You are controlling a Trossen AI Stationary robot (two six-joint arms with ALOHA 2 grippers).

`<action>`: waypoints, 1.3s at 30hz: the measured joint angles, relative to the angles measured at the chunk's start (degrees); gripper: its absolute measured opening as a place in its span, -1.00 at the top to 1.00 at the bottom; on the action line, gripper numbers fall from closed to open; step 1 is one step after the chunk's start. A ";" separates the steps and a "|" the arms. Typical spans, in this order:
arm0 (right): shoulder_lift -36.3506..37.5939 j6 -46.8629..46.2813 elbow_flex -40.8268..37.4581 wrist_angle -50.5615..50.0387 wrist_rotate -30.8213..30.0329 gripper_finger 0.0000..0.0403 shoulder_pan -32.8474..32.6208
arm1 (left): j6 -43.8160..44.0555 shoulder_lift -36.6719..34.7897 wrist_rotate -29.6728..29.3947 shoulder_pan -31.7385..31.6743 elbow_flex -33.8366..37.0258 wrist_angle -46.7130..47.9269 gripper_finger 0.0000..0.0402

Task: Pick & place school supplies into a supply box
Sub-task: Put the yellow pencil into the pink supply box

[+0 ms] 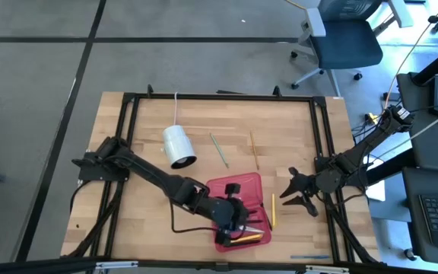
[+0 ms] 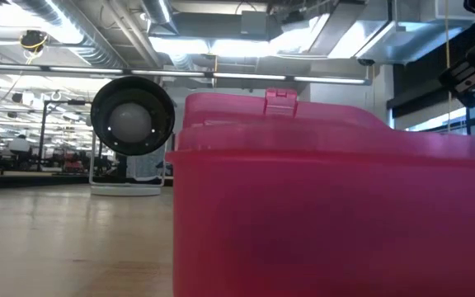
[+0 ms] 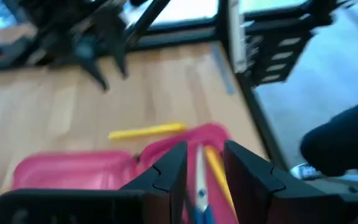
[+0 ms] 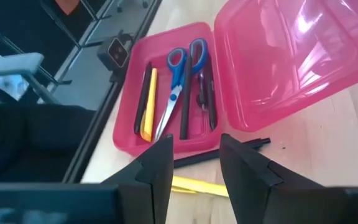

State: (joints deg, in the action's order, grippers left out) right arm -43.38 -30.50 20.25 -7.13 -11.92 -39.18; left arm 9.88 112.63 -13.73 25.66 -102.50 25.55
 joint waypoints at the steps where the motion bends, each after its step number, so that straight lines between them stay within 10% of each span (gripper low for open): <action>1: 0.00 -0.65 0.00 0.10 0.00 0.34 0.00 | -0.85 0.13 1.58 -0.35 0.00 -1.24 0.51; 13: 0.00 -6.83 -0.02 0.29 -0.02 0.34 0.00 | -0.52 -2.38 -3.15 -1.71 0.02 2.51 0.51; 19: 0.00 -8.09 -0.02 0.06 -0.03 0.34 0.00 | -5.82 -0.96 11.00 -2.47 0.02 -5.39 0.51; 27: 0.02 -9.83 -0.02 -1.08 0.00 0.34 -0.02 | -4.45 -4.51 2.06 -2.60 0.88 -0.61 0.50; 39: 0.02 -21.46 -0.04 -7.51 -0.04 0.34 -0.02 | -0.21 -21.71 0.70 -2.52 38.49 -37.68 0.51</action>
State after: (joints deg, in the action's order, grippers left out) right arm -43.35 -51.96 20.21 -14.64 -11.97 -39.20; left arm 9.66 90.92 -13.03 23.14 -64.01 -12.14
